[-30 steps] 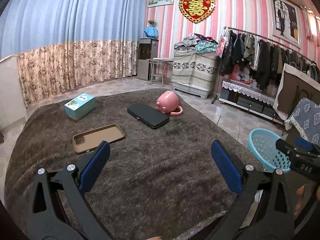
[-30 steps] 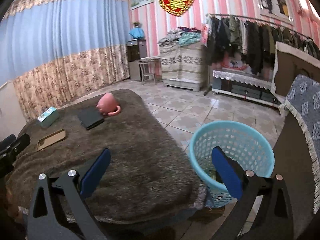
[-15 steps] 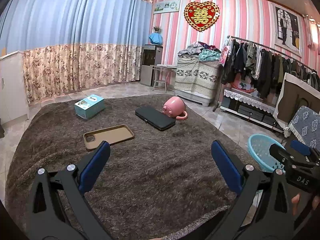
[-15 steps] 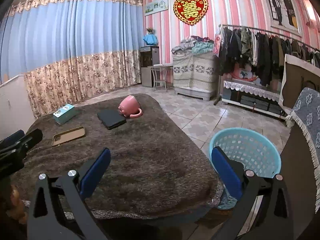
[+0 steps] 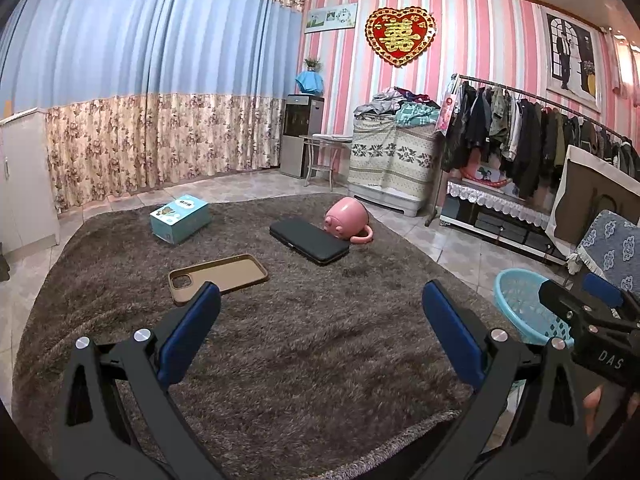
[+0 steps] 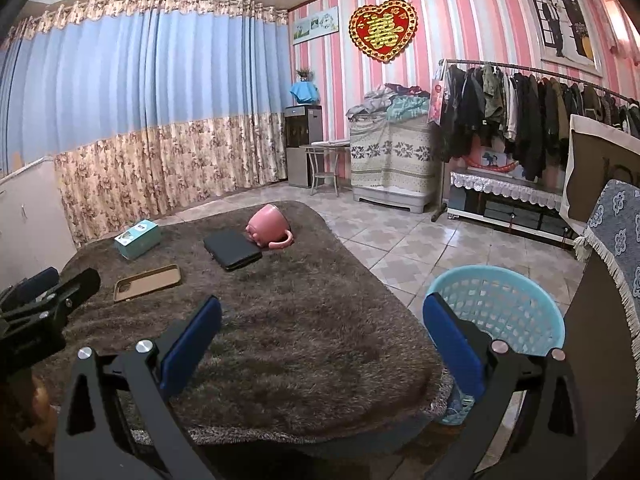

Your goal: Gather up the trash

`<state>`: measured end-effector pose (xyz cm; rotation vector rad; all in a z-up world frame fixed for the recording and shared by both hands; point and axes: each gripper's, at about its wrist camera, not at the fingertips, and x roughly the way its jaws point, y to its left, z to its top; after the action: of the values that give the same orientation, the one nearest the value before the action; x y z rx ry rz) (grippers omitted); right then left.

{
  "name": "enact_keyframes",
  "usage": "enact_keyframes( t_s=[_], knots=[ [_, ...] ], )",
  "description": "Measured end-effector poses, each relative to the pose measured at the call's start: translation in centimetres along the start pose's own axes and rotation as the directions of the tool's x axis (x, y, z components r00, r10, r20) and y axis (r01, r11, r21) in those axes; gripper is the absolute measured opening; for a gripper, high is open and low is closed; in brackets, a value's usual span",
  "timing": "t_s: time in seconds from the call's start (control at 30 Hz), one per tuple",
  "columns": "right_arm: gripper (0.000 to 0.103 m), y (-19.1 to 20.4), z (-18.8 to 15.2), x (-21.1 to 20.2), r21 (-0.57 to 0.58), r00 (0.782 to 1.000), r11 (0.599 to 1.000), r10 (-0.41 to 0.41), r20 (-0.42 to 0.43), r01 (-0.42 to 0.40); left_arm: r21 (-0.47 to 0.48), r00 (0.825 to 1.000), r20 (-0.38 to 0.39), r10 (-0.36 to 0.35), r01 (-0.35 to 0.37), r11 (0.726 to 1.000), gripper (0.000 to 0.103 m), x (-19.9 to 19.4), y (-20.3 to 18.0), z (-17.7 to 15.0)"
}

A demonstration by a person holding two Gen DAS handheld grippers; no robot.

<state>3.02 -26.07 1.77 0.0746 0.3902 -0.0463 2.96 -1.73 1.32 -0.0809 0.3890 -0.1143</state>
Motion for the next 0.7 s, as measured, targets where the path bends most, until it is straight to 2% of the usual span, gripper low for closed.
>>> enact_keyframes(
  t_s=[0.7],
  knots=[
    [0.099,0.06,0.23,-0.43,-0.007,1.000,1.000,-0.015,0.016,0.015,0.008,1.000,0.013,0.006,-0.006,1.000,0.098,-0.41,-0.20,0.63]
  ],
)
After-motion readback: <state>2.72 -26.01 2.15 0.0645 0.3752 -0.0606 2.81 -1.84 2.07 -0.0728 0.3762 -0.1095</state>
